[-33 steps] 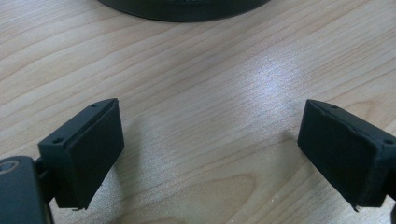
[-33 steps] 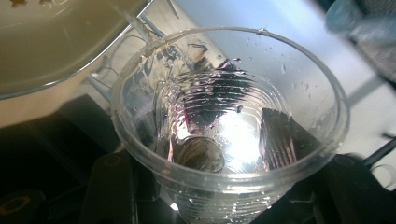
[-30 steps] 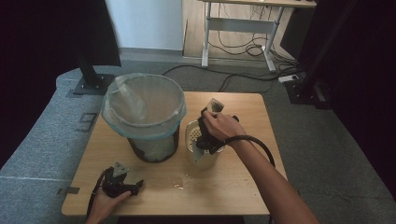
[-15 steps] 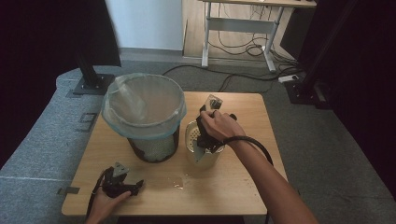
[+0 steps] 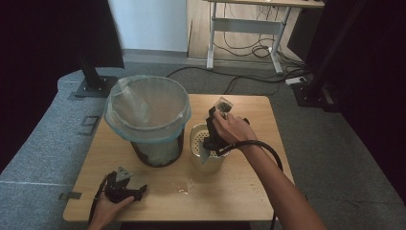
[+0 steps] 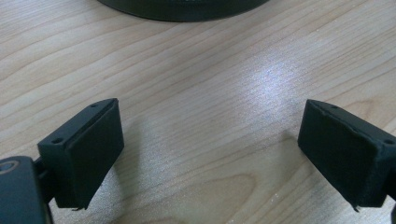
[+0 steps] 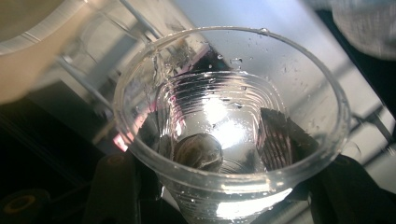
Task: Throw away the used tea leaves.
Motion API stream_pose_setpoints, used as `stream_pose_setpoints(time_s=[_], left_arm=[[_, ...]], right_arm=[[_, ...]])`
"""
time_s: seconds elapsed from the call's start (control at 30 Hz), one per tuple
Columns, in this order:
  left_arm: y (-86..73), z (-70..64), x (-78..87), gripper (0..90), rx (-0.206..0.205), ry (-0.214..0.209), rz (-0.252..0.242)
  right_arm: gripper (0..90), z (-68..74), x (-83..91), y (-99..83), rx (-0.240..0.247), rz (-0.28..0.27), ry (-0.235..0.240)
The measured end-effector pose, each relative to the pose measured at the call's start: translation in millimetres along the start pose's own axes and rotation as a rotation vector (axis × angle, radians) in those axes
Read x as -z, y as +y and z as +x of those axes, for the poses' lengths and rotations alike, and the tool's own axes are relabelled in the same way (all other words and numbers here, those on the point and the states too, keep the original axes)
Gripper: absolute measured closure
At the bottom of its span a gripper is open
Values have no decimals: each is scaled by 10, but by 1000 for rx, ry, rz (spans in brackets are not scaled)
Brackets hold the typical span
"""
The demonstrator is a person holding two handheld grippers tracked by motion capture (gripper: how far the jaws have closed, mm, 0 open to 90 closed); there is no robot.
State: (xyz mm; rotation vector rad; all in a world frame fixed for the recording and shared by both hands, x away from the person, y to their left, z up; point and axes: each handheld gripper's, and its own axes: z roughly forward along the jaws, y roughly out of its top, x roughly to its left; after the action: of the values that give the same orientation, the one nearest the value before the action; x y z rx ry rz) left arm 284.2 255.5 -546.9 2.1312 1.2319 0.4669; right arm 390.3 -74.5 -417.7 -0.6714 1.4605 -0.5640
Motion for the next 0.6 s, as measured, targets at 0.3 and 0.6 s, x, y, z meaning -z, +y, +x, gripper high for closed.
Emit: stream_pose_setpoints(time_s=[0.3,0.6], left_arm=[[1,0,-1,59,-1,-1,1],[2,0,-2,58,-2,-2,1]], right_arm=[[481,29,47,98,268,-22,-57],[480,6,66,47,168,-32,-52]])
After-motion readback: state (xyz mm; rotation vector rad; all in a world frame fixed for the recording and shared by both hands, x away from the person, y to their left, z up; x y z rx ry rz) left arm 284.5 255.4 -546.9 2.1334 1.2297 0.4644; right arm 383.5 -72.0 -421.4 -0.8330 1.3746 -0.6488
